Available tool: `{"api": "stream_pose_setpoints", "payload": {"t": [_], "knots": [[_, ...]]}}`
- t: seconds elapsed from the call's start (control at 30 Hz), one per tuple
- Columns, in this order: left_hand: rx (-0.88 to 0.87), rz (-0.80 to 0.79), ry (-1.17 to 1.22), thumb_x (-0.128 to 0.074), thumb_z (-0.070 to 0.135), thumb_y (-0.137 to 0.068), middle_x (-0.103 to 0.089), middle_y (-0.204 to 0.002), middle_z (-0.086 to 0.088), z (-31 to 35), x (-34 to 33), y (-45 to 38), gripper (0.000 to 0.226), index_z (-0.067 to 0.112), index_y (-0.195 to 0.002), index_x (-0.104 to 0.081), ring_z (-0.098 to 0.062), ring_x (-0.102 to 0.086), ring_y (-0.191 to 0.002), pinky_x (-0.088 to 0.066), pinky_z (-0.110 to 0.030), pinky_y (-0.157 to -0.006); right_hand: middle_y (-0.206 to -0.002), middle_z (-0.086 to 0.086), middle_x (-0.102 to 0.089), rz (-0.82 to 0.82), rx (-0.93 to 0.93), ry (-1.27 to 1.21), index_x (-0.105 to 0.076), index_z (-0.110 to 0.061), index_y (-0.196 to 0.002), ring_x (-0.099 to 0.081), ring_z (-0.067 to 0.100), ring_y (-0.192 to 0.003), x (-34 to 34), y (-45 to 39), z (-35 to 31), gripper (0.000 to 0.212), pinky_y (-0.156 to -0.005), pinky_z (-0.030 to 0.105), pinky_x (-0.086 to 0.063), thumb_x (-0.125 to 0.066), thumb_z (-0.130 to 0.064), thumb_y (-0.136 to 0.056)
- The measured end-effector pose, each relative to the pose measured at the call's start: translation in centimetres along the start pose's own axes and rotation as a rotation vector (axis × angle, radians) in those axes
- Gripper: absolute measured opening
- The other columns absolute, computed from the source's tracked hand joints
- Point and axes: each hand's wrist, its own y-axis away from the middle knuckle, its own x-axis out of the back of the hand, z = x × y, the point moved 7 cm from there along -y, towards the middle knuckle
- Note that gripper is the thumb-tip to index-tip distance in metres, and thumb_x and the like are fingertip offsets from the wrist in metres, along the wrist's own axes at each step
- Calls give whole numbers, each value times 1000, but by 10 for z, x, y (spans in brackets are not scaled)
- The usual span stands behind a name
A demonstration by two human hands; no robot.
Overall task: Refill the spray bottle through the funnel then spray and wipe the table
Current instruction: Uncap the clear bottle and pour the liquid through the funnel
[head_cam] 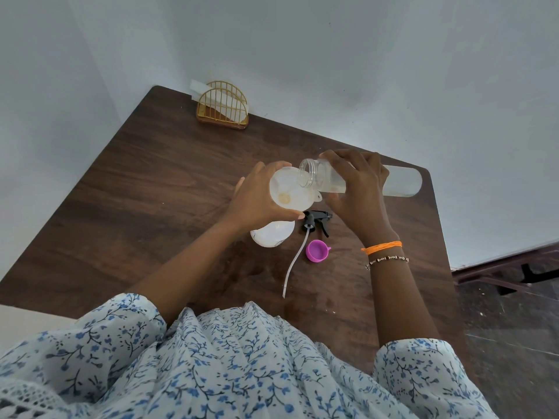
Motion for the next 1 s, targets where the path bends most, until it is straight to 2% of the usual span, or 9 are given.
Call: {"api": "stream_pose_setpoints", "payload": {"t": [0.13, 0.63, 1.0], "knots": [[-1, 5, -3, -84, 49, -54, -45, -123, 6, 0, 1, 0, 89, 35, -130, -40, -7, -40, -103, -39, -50, -101, -117, -1, -59, 9, 7, -10, -60, -23, -118, -44, 28, -106, 2, -1, -1, 56, -84, 37, -27, -79, -12, -66], [-1, -1, -8, -83, 49, -55, -45, -121, 6, 1, 1, 0, 89, 35, -130, -40, -8, -41, -103, -39, -51, -100, -117, 0, -59, 22, 17, 31, -59, -24, -118, -45, 29, -106, 1, -1, 2, 60, -82, 41, -33, -78, -8, -64], [-2, -3, -8, -83, 48, -55, -45, -123, 5, 0, 1, 0, 88, 35, -130, -40, -8, -40, -104, -39, -52, -100, -117, 1, -60, 24, 17, 20, -59, -23, -118, -45, 30, -107, 2, 0, 0, 57, -84, 40, -30, -79, -12, -65]]}}
